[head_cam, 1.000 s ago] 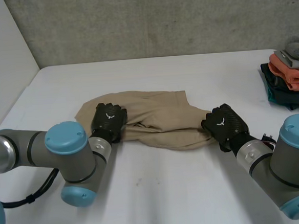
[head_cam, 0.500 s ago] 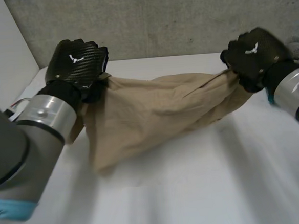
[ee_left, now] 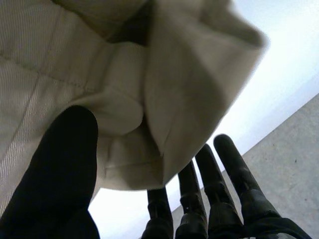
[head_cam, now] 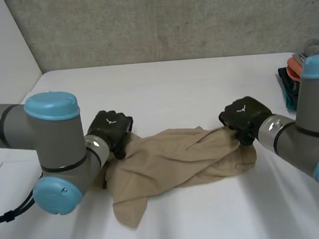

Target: Fold the laundry.

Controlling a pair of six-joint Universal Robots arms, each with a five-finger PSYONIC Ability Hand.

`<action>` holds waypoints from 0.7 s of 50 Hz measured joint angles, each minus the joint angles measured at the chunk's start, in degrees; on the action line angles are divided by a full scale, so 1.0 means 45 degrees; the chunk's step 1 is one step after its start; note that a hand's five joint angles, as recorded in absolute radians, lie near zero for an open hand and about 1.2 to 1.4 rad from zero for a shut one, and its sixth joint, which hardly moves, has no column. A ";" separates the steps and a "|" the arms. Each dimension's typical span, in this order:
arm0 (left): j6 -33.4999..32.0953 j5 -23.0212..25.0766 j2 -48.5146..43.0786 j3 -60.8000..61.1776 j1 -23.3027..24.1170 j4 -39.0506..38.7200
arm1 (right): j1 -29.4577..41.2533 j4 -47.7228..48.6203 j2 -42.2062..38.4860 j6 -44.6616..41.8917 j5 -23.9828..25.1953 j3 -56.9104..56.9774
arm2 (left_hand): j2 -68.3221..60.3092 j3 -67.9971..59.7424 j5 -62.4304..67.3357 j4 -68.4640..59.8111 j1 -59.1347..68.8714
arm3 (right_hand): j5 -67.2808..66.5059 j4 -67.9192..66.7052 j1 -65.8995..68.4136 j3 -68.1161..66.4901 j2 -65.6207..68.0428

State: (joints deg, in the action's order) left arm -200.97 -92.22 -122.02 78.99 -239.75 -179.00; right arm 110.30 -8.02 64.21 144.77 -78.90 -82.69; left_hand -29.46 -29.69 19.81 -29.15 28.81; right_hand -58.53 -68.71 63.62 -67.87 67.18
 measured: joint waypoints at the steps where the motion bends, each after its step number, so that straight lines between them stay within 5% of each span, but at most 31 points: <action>1: 0.0006 -0.0001 0.0238 0.0153 0.0037 0.0009 | 0.0006 0.0171 -0.0012 0.0004 -0.0045 -0.0145 | 0.0142 0.0119 -0.0160 0.0198 -0.0008 | 0.0000 0.0000 0.0000 -0.0022 0.0000; 17: 0.0190 0.0106 0.5399 0.4655 0.0221 -0.0736 | -0.0198 0.1226 0.1203 0.0071 -0.0101 -0.1944 | -0.0381 -0.0357 0.0434 -0.0550 0.0524 | -0.0001 -0.0001 0.0000 -0.0053 0.0000; 28: 0.0602 0.0143 0.3326 0.4983 0.0227 -0.1607 | -0.0171 0.1320 0.1209 0.0077 -0.0070 -0.2236 | -0.1059 -0.1014 0.1032 -0.1151 0.1245 | 0.0000 -0.0001 0.0000 -0.0075 0.0000; 33: 0.0623 0.0120 0.2159 0.4449 0.0167 -0.2575 | -0.0157 0.1423 0.1221 0.0065 -0.0097 -0.2387 | -0.7598 -0.7499 0.7379 -0.7678 0.8022 | 0.0000 -0.0001 0.0000 -0.0075 0.0000; 35: 0.0616 0.0096 0.2047 0.4342 0.0167 -0.2815 | -0.0158 0.1443 0.1260 0.0059 -0.0113 -0.2425 | -0.8334 -0.8226 0.7973 -0.8426 0.8358 | -0.0001 -0.0001 0.0000 -0.0075 0.0000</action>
State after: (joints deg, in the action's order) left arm -198.20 -91.78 -112.80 98.52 -239.00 -191.66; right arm 109.59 -1.52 69.88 145.03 -79.41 -93.60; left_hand -66.96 -66.71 55.69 -67.07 66.42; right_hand -58.53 -68.71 63.62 -68.21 67.18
